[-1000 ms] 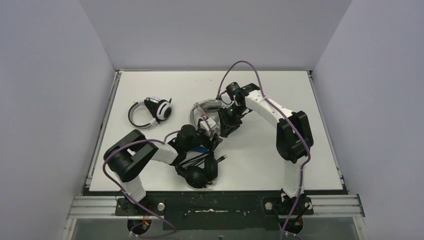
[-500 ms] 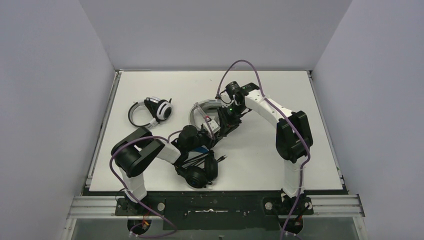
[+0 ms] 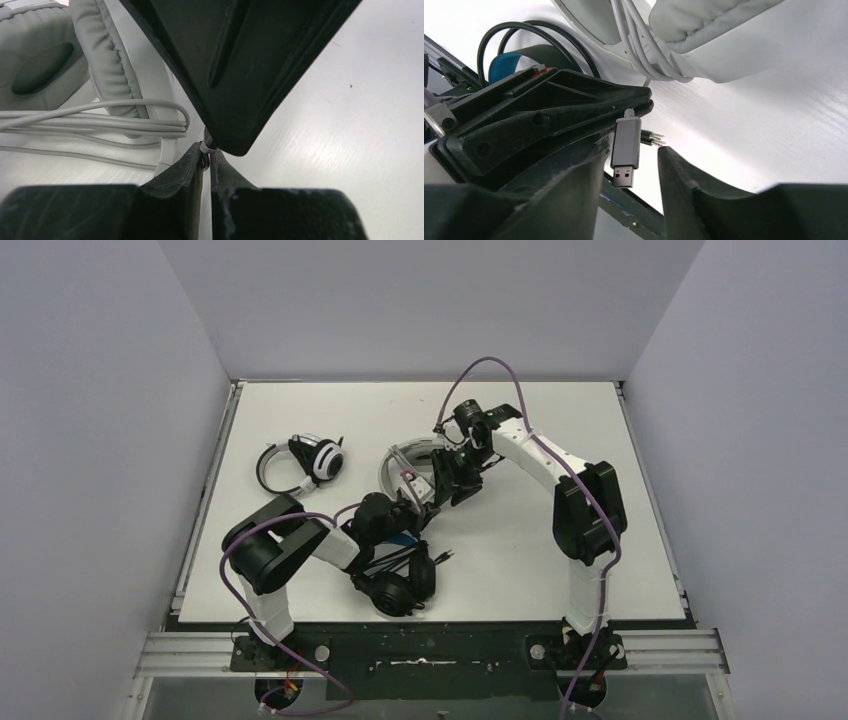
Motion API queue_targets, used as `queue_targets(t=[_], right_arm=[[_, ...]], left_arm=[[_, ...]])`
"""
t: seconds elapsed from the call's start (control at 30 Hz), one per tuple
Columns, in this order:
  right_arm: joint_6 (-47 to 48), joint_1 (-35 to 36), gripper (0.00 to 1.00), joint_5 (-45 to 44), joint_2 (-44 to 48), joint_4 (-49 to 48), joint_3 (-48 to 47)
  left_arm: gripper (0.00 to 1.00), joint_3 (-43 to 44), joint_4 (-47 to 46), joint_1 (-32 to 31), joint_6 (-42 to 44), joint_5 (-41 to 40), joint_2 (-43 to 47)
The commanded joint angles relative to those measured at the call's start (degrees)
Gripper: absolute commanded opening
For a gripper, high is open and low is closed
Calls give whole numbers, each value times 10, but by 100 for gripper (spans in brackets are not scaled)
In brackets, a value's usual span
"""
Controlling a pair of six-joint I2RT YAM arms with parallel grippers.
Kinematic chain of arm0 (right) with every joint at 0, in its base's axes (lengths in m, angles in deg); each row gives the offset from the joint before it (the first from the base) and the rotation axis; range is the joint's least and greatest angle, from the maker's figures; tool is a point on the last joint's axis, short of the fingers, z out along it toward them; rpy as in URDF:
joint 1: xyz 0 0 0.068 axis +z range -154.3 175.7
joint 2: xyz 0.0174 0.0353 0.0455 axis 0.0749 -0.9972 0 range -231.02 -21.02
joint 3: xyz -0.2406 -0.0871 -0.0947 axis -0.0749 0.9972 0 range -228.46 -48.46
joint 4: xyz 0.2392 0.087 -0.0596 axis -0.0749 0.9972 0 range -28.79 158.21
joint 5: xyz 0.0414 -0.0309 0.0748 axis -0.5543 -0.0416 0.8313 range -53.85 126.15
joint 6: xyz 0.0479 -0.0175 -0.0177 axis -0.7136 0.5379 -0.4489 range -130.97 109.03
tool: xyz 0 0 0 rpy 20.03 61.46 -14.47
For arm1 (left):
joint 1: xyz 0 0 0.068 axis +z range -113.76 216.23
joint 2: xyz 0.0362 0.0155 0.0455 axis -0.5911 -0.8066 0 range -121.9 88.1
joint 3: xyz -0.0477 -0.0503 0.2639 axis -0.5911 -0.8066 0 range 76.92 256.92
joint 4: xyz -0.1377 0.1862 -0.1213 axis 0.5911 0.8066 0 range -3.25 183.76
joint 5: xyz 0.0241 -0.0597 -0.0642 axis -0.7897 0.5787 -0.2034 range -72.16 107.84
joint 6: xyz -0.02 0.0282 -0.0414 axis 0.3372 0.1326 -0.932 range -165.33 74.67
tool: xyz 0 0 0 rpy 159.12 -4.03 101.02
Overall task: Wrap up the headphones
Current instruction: Adjust the headphones cable on the headphones.
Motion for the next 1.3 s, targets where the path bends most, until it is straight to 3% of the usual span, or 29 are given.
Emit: queue_targets(t=[0.0, 0.27, 0.4, 0.73, 0.93, 1.17, 1.27], right_arm=[[-1, -14, 50, 11, 17, -4, -38], [-10, -79, 76, -49, 71, -133, -50], [30, -81, 78, -93, 42, -172, -79], [57, -48, 80, -69, -53, -269, -77], [16, -34, 73, -158, -24, -278, -19], [-30, -26, 51, -225, 16, -295, 53], [-35, -15, 46, -243, 18, -299, 59]], left_arm=[[0, 7, -69, 2, -30, 1, 5], [0, -1, -85, 7, -107, -11, -2], [0, -7, -88, 15, -167, -23, -2], [0, -17, -95, 42, -357, -43, -8], [0, -30, -30, 40, -417, -86, 36], [0, 0, 235, 45, -473, -116, 141], [0, 14, 314, 47, -491, -129, 175]])
